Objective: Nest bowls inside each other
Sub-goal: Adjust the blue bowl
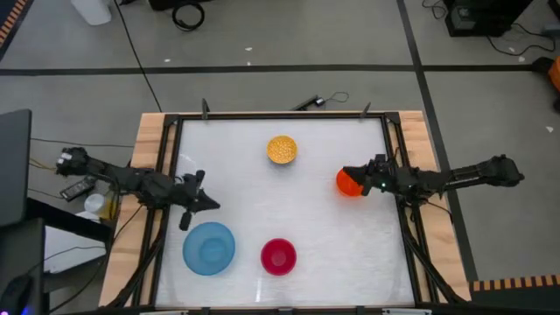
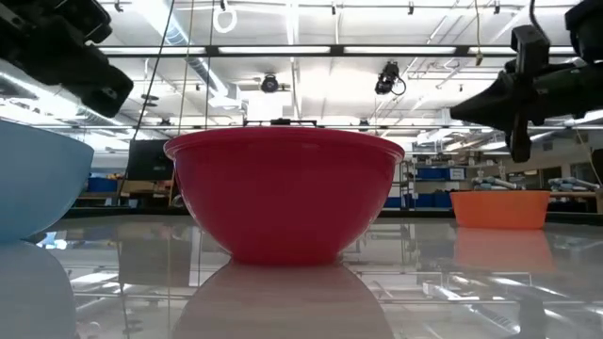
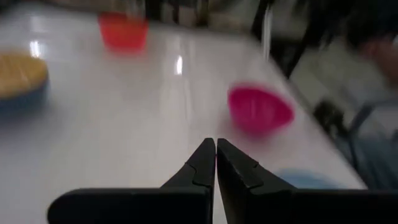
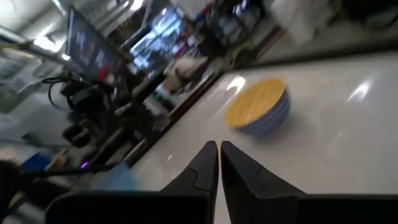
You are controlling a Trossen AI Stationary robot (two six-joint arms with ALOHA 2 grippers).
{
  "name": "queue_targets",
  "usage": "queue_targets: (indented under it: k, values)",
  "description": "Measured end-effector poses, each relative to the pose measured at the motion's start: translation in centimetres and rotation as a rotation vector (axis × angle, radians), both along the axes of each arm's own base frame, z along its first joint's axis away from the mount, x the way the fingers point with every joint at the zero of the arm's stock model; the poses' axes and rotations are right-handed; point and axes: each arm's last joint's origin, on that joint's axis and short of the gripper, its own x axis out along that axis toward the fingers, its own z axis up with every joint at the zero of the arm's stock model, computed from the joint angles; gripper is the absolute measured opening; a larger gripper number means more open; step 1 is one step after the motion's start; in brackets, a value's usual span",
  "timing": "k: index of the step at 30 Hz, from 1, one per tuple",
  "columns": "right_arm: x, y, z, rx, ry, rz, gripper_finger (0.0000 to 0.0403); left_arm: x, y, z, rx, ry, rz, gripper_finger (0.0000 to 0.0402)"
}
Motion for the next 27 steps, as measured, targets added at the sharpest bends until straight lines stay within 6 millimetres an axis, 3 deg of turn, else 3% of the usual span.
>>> queue_targets:
  k: [9,16,22,27]
  values:
    - [2.5,1.2,-1.0,0.046,0.092,0.124,0.0029,3.8,-2.5,0.0,0.106,0.257,0.015,0.0021]
    - [6.2,0.4,1.1,-0.088,0.163,0.113,0.0030,5.7,-3.2,0.4,0.117,0.348,0.039,0.0028]
    - [10.1,-1.3,2.3,-0.187,0.317,0.130,0.0056,5.7,-4.0,2.1,0.021,0.478,0.002,0.0088]
    - [12.4,-3.0,2.1,-0.191,0.396,0.075,0.0093,4.1,-4.5,1.8,0.019,0.677,0.021,0.0146]
